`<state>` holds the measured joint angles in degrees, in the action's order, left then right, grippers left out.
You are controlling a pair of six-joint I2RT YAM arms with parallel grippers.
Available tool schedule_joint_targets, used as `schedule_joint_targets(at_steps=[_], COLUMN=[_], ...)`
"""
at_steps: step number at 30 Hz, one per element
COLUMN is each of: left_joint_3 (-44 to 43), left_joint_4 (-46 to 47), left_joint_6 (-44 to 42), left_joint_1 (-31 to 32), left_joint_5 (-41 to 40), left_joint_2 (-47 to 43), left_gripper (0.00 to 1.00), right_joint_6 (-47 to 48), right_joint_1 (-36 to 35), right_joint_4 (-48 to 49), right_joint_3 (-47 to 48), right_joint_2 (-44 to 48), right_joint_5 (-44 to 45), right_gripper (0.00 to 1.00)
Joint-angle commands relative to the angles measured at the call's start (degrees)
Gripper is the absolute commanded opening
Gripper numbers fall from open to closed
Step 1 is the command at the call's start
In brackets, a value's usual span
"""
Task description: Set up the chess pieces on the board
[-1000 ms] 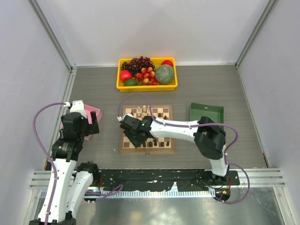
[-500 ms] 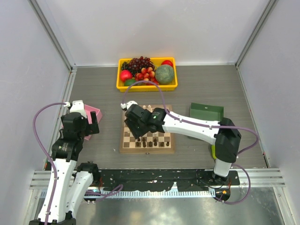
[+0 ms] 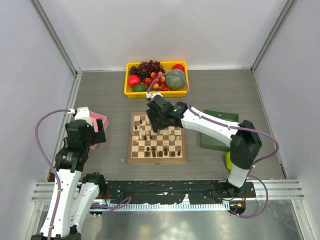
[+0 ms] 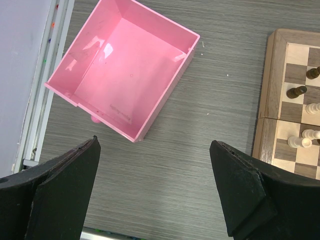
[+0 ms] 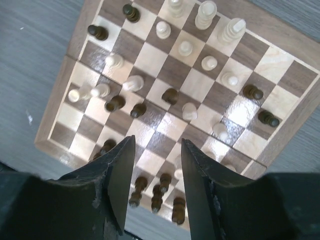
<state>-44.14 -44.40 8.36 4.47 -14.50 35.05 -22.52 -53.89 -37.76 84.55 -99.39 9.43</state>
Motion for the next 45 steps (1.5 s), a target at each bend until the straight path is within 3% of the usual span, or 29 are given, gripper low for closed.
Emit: schedule_joint_targets(at_steps=[1,12,39,45], left_joint_3=[-0.86,-0.86,-0.86,-0.86], left_joint_4=[1.78,1.86,1.78,1.78], left_joint_6=[-0.19,-0.27,-0.36,-0.36], left_joint_1=[-0.25,-0.25,-0.25,-0.25], left_joint_5=[-0.26,-0.26,-0.17,-0.18], left_joint_2=[0.2,0.37,0.64,0.72], left_gripper=[0.99,0.99,0.99,0.99], right_joint_6=[2.39,5.47,6.09,6.53], right_joint_1=[0.71,2.38,2.56,2.56], right_joint_4=[1.55,-1.7,-2.14,-1.88], right_joint_3=[4.56,11.68,11.34,11.51], right_joint_2=[-5.53,-13.63,-17.5,-17.41], right_joint_5=[-0.73,1.73,-0.99,-0.99], right_gripper=[0.48,0.47,0.41,0.35])
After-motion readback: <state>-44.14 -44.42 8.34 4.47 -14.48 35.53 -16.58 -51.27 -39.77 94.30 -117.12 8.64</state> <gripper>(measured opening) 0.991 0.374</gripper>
